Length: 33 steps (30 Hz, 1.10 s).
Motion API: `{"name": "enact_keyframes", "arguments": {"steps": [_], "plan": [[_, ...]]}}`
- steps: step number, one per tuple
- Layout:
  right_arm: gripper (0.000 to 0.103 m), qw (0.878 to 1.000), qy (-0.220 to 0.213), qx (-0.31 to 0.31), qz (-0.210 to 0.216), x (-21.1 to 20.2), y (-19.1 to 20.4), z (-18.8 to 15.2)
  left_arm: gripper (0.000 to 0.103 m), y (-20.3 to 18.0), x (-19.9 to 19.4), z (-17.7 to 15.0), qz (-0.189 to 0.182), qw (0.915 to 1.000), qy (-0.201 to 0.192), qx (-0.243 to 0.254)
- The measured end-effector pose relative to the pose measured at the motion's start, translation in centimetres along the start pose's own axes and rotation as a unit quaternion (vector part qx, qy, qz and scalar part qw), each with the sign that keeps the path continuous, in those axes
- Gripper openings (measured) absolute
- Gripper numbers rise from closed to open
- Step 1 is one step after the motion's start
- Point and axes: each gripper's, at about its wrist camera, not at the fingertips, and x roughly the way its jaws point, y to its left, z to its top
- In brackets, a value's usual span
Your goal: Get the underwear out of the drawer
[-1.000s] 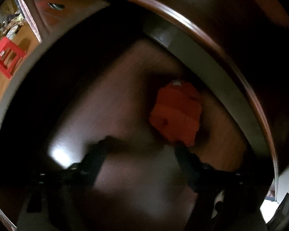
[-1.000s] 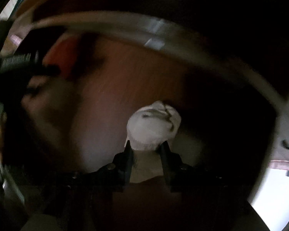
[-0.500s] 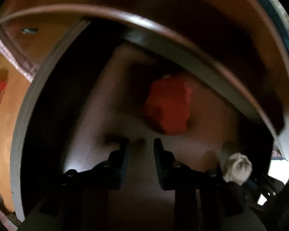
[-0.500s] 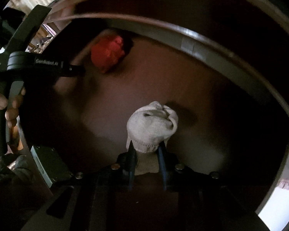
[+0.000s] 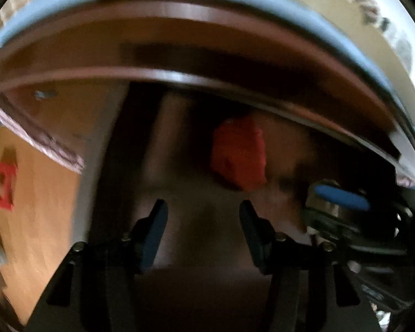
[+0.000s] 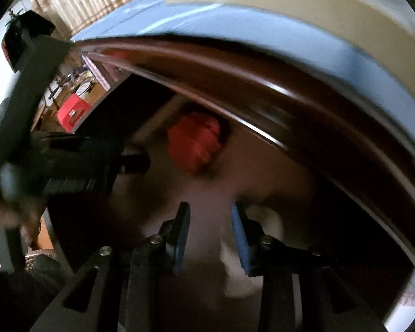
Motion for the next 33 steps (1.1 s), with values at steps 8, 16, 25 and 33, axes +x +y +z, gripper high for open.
{"name": "enact_keyframes", "arguments": {"steps": [8, 16, 25, 33], "plan": [[0.033, 0.998, 0.003, -0.067, -0.004, 3.9, 3.6, 3.6, 0.051, 1.5, -1.5, 0.0, -0.011, 0.9999, -0.004, 0.000], [0.033, 0.978, 0.077, -0.158, 0.111, 7.0, 7.5, 2.1, 0.058, 1.4, -1.6, 0.0, -0.030, 0.9994, 0.019, 0.002], [0.034, 0.993, -0.031, -0.110, 0.035, 2.9, 2.6, 0.2, 0.070, 0.5, -2.1, 0.8, -0.027, 0.9990, 0.032, -0.015], [0.034, 0.983, -0.047, -0.180, -0.012, 8.5, 6.4, 2.1, 0.070, 0.8, -3.3, 0.7, -0.025, 0.9990, 0.034, -0.012]]}}
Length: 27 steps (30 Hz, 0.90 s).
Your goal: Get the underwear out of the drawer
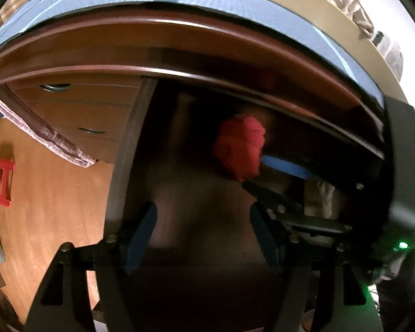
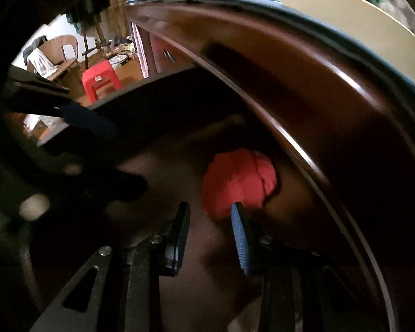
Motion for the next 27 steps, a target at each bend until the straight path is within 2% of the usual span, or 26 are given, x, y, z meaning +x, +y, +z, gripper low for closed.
{"name": "enact_keyframes", "arguments": {"steps": [4, 6, 10, 13, 15, 17, 20, 23, 25, 27], "plan": [[0.033, 1.000, 0.001, 0.014, -0.001, 1.2, -0.4, 0.2, 0.070, 0.3, 0.2, 0.2, -0.009, 0.9999, 0.003, 0.003], [0.033, 1.000, -0.005, 0.001, -0.002, 1.2, 0.0, 0.3, 0.068, 0.0, -0.3, 0.4, -0.007, 0.9999, 0.007, 0.007], [0.033, 0.999, -0.001, -0.002, 0.037, 1.0, 0.4, 0.4, 0.064, 0.1, 0.0, 0.2, -0.005, 0.9997, 0.015, 0.016], [0.033, 0.998, 0.016, 0.011, 0.062, 0.9, -0.8, -0.9, 0.064, 0.2, -0.3, 0.1, -0.015, 0.9996, 0.017, 0.015], [0.033, 0.999, 0.009, 0.000, 0.047, 0.4, -0.7, -1.0, 0.064, 0.3, -0.5, 0.1, -0.019, 0.9995, 0.018, 0.018], [0.033, 0.999, -0.016, -0.002, 0.037, -0.2, -0.8, -0.8, 0.064, 0.3, -0.7, 0.1, -0.020, 0.9993, 0.017, 0.026], [0.033, 0.999, -0.054, -0.002, 0.010, -1.0, -0.9, -0.9, 0.065, -0.1, -1.8, -0.1, -0.001, 0.9992, 0.007, 0.040], [0.033, 0.998, -0.061, -0.002, -0.011, -0.2, -0.6, -0.5, 0.065, -0.1, -3.4, -0.4, 0.004, 0.9987, -0.007, 0.051], [0.033, 0.997, -0.069, -0.020, -0.031, 0.4, 0.1, 0.1, 0.065, 0.4, -4.3, -0.4, -0.003, 0.9988, -0.011, 0.048], [0.033, 0.995, -0.081, -0.039, -0.053, 1.0, 0.6, 0.8, 0.065, 1.0, -4.8, -0.4, 0.006, 0.9989, -0.015, 0.045]]}}
